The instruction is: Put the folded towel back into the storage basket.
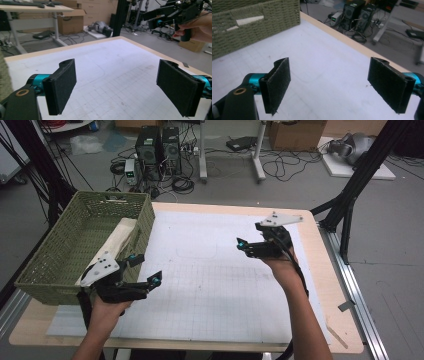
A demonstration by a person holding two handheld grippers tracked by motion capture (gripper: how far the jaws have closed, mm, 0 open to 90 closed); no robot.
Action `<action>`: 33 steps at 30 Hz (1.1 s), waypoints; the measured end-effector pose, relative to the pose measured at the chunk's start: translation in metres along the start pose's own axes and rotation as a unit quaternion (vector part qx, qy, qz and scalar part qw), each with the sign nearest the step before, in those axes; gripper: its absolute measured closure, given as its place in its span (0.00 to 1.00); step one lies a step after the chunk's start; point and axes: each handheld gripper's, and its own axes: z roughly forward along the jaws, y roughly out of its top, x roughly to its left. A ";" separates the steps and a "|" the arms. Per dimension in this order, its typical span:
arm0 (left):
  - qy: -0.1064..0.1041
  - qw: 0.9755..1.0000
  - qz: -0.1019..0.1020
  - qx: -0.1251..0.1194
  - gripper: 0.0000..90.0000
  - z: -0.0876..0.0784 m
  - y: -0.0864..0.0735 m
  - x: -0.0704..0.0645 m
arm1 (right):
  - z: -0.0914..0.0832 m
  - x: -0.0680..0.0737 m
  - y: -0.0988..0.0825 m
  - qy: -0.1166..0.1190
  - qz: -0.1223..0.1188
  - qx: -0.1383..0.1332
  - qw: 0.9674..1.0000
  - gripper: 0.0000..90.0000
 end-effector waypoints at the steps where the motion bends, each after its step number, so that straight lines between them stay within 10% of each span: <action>1: -0.007 1.000 -0.001 0.001 0.18 0.003 -0.001 -0.001 | -0.006 -0.004 -0.008 -0.005 0.003 0.000 1.000 0.19; 16: -0.061 0.997 0.022 0.029 0.19 0.049 -0.033 -0.023 | -0.070 -0.008 -0.106 -0.090 0.039 -0.003 0.995 0.18; 22: -0.067 0.996 0.029 0.049 0.19 0.062 -0.051 -0.024 | -0.077 0.003 -0.147 -0.085 0.059 -0.006 0.995 0.18; 33: -0.056 0.996 0.037 0.056 0.19 0.065 -0.064 -0.025 | -0.080 0.011 -0.168 -0.106 0.051 -0.005 0.993 0.18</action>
